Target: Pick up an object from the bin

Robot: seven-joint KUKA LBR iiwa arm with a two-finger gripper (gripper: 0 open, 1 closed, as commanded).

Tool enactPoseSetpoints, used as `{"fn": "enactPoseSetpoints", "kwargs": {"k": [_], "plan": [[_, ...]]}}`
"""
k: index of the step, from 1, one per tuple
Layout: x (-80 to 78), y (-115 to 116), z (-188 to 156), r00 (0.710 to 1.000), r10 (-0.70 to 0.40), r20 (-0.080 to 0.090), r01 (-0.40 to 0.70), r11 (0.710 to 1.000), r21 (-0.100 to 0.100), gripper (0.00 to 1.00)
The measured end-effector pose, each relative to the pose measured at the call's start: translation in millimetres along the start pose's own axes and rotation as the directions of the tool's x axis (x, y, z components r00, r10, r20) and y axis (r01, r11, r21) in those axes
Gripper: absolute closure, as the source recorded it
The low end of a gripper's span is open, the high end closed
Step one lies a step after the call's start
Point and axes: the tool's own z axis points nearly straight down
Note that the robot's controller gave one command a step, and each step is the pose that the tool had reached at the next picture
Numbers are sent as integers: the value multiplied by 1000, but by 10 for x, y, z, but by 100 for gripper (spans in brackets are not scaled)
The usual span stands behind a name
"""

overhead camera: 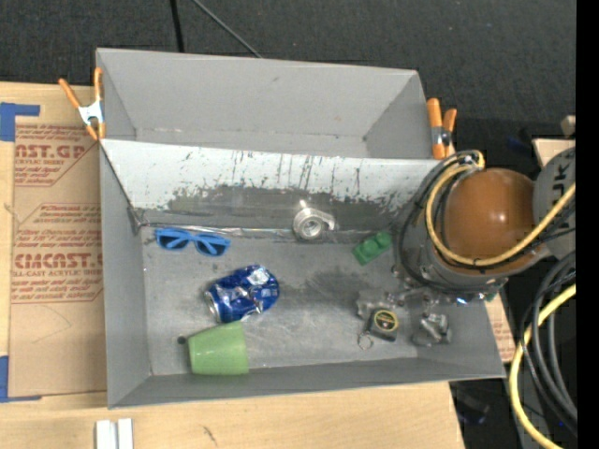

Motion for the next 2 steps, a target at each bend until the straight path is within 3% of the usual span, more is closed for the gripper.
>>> {"fn": "enactPoseSetpoints", "kwargs": {"k": [1, 2], "plan": [[18, -14, -11, 1000, 2, -3, -2, 1000, 1, 100], [-515, 29, -1800, 1000, -13, -2, 13, 1000, 10, 100]]}}
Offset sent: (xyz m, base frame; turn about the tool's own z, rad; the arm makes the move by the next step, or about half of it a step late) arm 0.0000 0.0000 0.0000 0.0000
